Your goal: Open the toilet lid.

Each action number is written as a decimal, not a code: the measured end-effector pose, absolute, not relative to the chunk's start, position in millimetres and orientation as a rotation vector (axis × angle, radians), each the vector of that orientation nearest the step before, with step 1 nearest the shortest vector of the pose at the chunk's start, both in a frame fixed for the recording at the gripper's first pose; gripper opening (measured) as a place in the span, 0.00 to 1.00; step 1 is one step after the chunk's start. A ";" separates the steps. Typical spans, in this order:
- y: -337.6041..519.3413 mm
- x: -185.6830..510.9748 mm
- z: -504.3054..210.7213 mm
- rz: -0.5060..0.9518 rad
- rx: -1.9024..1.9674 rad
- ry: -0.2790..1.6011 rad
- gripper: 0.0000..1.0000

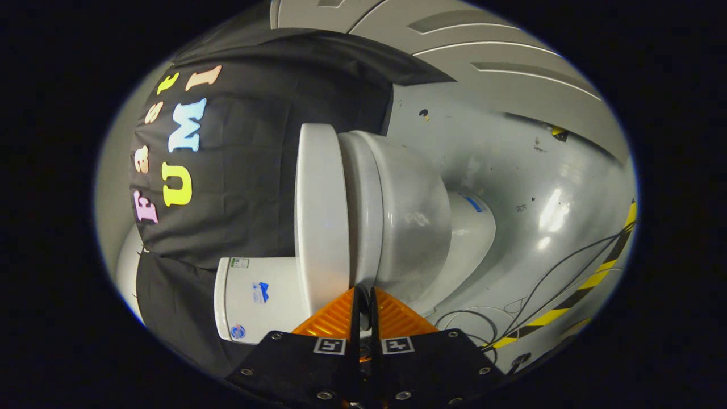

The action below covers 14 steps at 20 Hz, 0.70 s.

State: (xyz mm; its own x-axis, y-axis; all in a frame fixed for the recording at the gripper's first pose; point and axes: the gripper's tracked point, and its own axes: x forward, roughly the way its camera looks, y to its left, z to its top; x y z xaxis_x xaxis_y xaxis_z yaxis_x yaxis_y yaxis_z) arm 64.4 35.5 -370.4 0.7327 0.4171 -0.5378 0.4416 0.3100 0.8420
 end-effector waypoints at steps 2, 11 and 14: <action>38.8 62.9 -370.7 -0.012 1.258 0.800 0.00; 41.0 64.5 -355.9 -0.086 1.098 0.803 0.00; 43.0 66.5 -341.9 -0.088 1.057 0.792 0.00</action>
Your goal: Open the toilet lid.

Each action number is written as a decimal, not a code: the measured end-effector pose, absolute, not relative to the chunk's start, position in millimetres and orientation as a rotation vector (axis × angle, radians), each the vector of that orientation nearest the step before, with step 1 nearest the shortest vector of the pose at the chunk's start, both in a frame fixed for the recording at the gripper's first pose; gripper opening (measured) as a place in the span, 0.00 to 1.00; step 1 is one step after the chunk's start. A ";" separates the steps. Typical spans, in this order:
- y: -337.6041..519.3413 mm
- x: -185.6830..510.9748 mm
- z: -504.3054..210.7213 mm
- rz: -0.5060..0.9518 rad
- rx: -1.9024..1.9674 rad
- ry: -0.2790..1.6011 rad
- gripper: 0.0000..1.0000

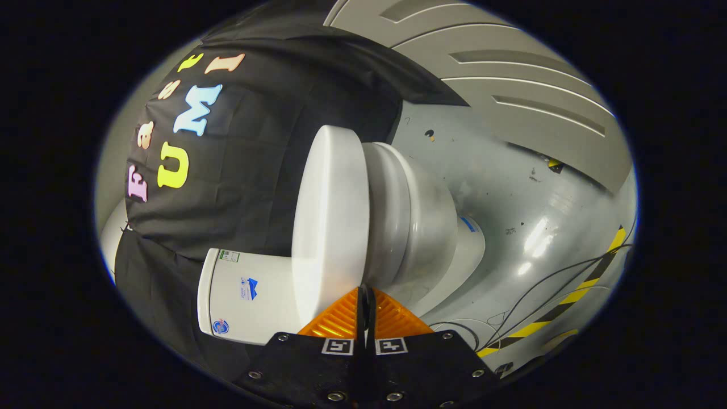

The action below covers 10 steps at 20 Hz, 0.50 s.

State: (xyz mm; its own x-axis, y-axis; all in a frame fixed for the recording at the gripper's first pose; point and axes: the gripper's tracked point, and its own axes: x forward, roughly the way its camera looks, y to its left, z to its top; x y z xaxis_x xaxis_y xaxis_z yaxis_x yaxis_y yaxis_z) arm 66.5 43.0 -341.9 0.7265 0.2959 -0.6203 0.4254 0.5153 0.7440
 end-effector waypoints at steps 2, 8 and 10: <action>45.3 69.0 -333.8 -0.097 1.019 0.781 0.00; 53.6 70.9 -306.3 -0.090 0.897 0.750 0.00; 57.5 72.0 -297.8 -0.090 0.882 0.728 0.00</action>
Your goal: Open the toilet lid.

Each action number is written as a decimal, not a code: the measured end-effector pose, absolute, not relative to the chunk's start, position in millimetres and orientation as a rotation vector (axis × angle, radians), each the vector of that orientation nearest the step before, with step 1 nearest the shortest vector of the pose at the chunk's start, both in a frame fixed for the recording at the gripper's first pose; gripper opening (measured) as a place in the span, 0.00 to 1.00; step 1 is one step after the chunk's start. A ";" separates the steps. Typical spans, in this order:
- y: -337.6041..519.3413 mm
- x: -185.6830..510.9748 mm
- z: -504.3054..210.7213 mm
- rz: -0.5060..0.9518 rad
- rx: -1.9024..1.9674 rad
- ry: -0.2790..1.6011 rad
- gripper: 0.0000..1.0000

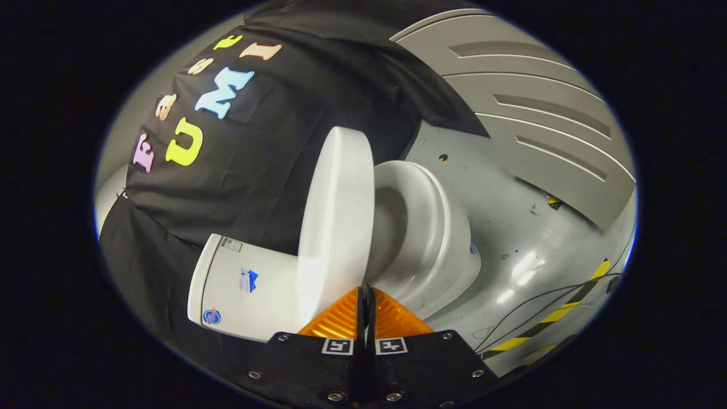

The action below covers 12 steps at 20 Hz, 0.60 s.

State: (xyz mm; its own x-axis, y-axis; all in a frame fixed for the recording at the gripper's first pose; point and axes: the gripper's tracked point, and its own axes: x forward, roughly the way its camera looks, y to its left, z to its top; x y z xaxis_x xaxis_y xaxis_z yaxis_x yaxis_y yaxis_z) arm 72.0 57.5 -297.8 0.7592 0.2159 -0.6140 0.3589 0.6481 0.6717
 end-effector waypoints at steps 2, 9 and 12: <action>60.2 71.5 -292.6 -0.094 0.857 0.718 0.00; 76.8 77.4 -259.4 -0.093 0.728 0.677 0.00; 83.9 79.0 -247.1 -0.102 0.651 0.658 0.00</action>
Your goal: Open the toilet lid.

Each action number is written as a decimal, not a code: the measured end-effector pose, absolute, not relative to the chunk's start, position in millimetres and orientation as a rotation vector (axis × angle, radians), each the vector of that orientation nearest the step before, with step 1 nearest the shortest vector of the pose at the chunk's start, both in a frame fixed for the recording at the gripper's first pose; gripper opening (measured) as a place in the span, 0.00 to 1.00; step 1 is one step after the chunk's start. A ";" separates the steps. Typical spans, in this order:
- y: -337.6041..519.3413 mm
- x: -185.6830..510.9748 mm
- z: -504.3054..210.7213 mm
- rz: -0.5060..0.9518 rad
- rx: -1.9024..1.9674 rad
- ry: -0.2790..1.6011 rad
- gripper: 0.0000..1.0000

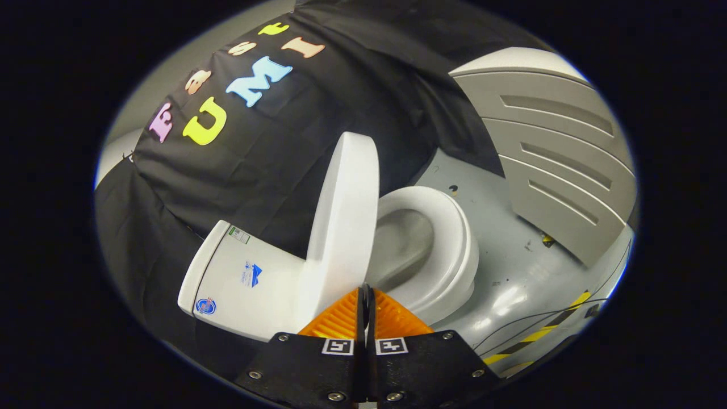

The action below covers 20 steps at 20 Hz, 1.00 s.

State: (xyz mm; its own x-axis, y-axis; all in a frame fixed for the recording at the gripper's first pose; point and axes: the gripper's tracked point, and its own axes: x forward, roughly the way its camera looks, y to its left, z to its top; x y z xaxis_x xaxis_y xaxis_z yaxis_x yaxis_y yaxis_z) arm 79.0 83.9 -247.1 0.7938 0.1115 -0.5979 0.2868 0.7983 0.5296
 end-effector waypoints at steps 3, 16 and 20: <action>89.3 79.8 -237.7 -0.128 0.601 0.636 0.00; 125.5 86.8 -193.9 -0.125 0.402 0.560 0.00; 136.3 88.8 -180.9 -0.122 0.365 0.548 0.00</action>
